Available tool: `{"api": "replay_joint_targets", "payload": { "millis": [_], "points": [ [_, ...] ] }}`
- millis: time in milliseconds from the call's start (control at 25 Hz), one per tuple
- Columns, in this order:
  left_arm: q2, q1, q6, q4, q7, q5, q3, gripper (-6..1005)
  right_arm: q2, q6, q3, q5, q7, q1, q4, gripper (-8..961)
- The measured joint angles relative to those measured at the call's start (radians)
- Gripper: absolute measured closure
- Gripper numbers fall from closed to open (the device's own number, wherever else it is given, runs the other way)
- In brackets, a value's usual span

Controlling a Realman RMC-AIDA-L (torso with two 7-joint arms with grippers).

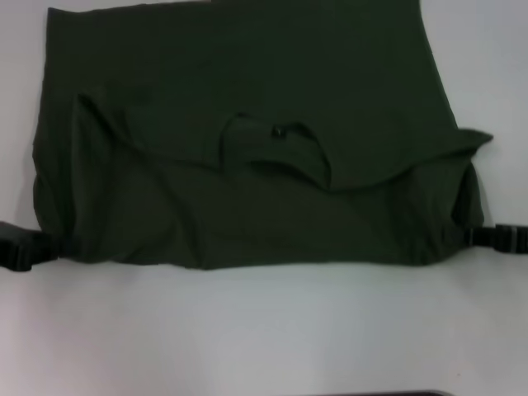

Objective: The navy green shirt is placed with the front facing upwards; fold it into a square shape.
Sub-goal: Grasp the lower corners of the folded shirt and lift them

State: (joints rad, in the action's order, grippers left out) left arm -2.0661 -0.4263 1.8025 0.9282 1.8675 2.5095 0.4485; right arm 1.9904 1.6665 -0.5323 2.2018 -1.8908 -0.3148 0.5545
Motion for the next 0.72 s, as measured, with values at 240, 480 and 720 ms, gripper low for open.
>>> {"api": "replay_joint_targets", "payload": {
  "millis": [240,480,720],
  "points": [
    [0.0,0.027,0.034,0.002,-0.014,0.004,-0.027,1000,0.002,0.043,-0.007,0.004,0.027,0.046,0.001,915],
    [-0.012,0.054,0.046,-0.005,-0.031,-0.001,-0.051,1001,-0.005,0.066,0.004,0.006,0.041,0.08,0.001,914],
    [-0.02,0.07,0.051,-0.008,-0.026,0.003,-0.053,1001,-0.021,0.065,0.014,0.006,0.04,0.106,0.001,915]
  ]
}}
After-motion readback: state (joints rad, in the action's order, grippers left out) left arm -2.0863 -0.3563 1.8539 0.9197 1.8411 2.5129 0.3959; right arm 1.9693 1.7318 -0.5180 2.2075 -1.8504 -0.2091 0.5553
